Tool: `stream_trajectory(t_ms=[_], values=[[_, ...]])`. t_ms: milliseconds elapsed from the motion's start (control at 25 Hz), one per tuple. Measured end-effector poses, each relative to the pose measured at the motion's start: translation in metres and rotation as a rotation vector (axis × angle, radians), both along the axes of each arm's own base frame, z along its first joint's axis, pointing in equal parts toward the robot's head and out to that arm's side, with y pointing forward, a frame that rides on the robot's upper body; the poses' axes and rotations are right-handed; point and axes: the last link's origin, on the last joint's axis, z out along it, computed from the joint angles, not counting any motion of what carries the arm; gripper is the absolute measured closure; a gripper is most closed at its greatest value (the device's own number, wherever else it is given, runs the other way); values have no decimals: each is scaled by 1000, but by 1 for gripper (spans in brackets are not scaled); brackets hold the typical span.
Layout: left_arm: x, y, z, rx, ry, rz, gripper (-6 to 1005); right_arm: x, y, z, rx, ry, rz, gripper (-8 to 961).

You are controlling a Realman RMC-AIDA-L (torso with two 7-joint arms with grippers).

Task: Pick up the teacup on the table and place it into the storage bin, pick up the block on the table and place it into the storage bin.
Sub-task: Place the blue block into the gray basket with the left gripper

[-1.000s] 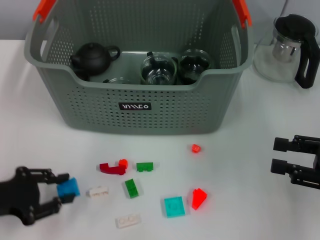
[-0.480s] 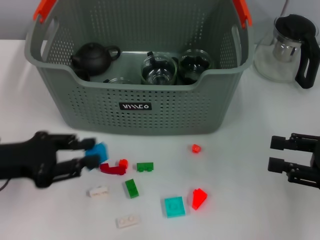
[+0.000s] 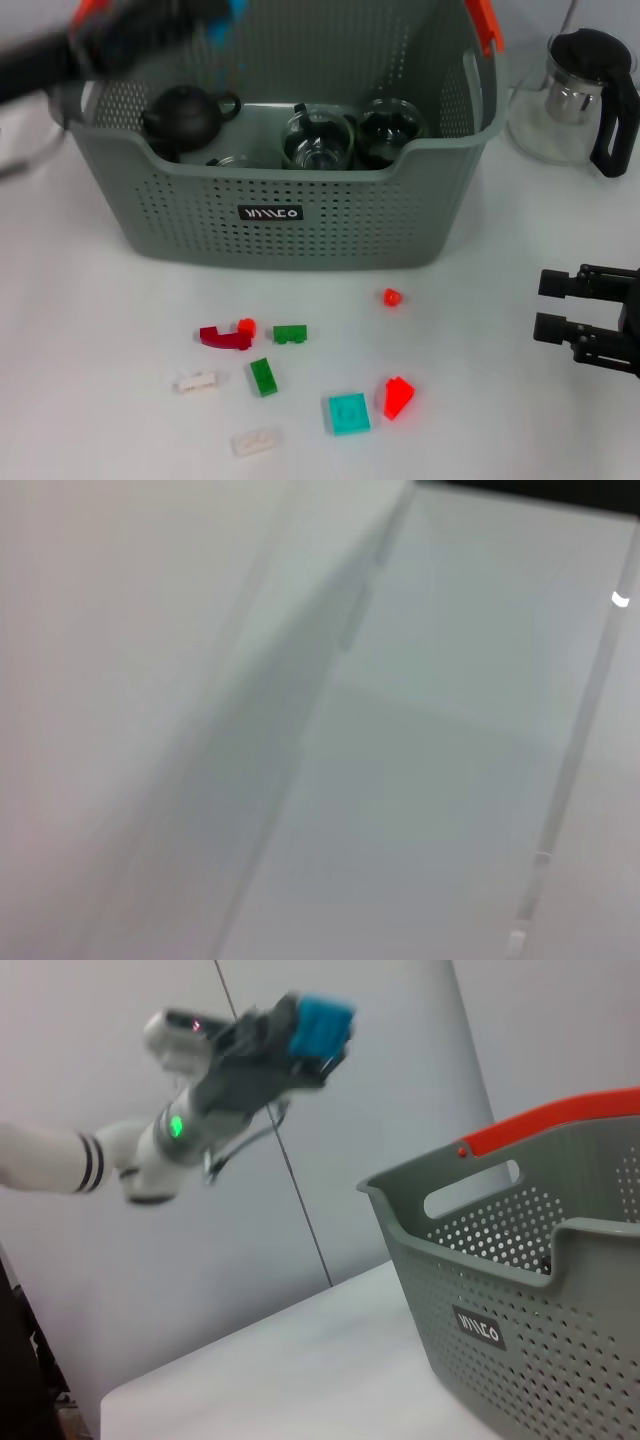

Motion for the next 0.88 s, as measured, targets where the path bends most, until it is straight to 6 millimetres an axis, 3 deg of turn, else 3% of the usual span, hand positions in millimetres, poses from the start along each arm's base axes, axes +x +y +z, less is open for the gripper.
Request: stream_trajectory(t_ms=[240, 400, 600, 880], values=[[48, 50, 43, -26, 257, 83, 603, 0, 0, 0, 1, 1, -1, 349], [84, 74, 50, -10, 559, 136, 602, 0, 0, 1, 4, 5, -3, 349], [115, 94, 20, -45, 837, 164, 603, 0, 0, 0, -1, 2, -5, 349], [113, 103, -61, 16, 1197, 178, 603, 1, 0, 0, -5, 3, -14, 349]])
